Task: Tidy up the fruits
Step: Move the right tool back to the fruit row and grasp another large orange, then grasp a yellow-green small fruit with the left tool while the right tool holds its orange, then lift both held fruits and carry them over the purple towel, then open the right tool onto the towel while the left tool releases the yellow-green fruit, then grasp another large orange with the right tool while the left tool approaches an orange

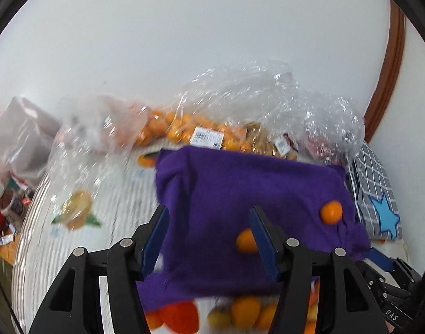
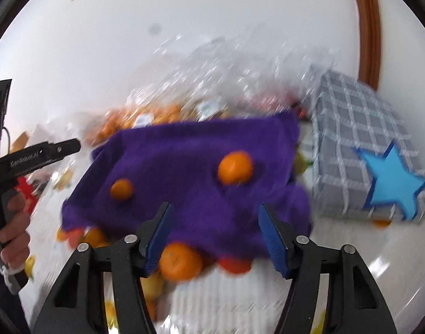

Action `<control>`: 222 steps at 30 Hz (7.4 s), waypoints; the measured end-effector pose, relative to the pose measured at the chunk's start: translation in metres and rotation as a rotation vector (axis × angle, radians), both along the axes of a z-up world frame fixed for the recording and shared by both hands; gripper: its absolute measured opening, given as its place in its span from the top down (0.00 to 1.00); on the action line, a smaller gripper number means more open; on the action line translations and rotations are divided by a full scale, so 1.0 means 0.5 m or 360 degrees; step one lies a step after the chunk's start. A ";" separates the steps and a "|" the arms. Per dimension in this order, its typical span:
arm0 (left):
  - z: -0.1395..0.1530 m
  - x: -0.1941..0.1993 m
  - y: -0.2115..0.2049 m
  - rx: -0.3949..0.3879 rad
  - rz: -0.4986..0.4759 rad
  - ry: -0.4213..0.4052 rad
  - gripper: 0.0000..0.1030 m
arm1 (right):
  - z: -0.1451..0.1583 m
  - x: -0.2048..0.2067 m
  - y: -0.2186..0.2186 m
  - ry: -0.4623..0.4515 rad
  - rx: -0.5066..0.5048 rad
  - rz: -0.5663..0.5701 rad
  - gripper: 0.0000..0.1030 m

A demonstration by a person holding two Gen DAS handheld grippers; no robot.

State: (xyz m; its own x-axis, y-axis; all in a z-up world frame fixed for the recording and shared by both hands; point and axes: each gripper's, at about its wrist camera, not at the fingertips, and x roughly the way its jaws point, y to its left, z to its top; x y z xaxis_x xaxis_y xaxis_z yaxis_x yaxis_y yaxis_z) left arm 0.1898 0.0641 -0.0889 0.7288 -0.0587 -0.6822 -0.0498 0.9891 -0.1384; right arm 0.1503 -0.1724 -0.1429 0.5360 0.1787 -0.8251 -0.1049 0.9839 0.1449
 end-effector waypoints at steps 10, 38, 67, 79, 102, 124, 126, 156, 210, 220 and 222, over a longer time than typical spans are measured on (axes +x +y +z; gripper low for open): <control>-0.080 -0.152 0.049 -0.0015 0.0004 -0.0017 0.44 | -0.081 -0.049 0.052 0.0176 0.0057 0.0117 0.47; -0.163 -0.125 -0.035 0.0013 -0.0209 0.0197 0.76 | -0.073 -0.090 -0.023 0.0167 0.0041 0.0029 0.60; -0.167 -0.113 -0.016 -0.0151 -0.0158 0.0178 0.76 | -0.079 -0.085 0.005 0.0154 -0.0136 0.0051 0.60; -0.148 -0.143 -0.015 -0.0206 -0.0141 0.0024 0.76 | -0.054 -0.106 0.001 0.0026 -0.0022 0.0108 0.60; -0.011 -0.154 0.004 -0.0245 -0.0069 -0.0277 0.76 | 0.040 -0.103 -0.006 -0.0146 0.0027 0.0118 0.60; -0.072 0.012 -0.016 -0.0054 0.0045 -0.0259 0.76 | -0.018 0.071 -0.029 -0.0115 0.0103 0.0033 0.60; -0.079 0.016 -0.019 -0.0053 0.0035 -0.0233 0.76 | -0.030 0.074 -0.030 -0.0098 0.0078 0.0029 0.60; -0.129 0.057 -0.022 -0.0057 0.0019 -0.0012 0.76 | -0.091 0.092 -0.016 0.0052 -0.0040 0.0036 0.59; -0.078 -0.075 0.031 -0.0155 0.0081 -0.0245 0.56 | -0.033 -0.152 0.109 0.0109 0.0146 0.0254 0.47; -0.075 -0.122 0.028 -0.0232 -0.0082 -0.0221 0.56 | -0.070 -0.158 0.165 0.0172 -0.0112 0.0288 0.61; -0.076 -0.127 0.019 -0.0243 -0.0145 -0.0210 0.56 | -0.066 -0.163 0.156 0.0172 -0.0053 0.0299 0.61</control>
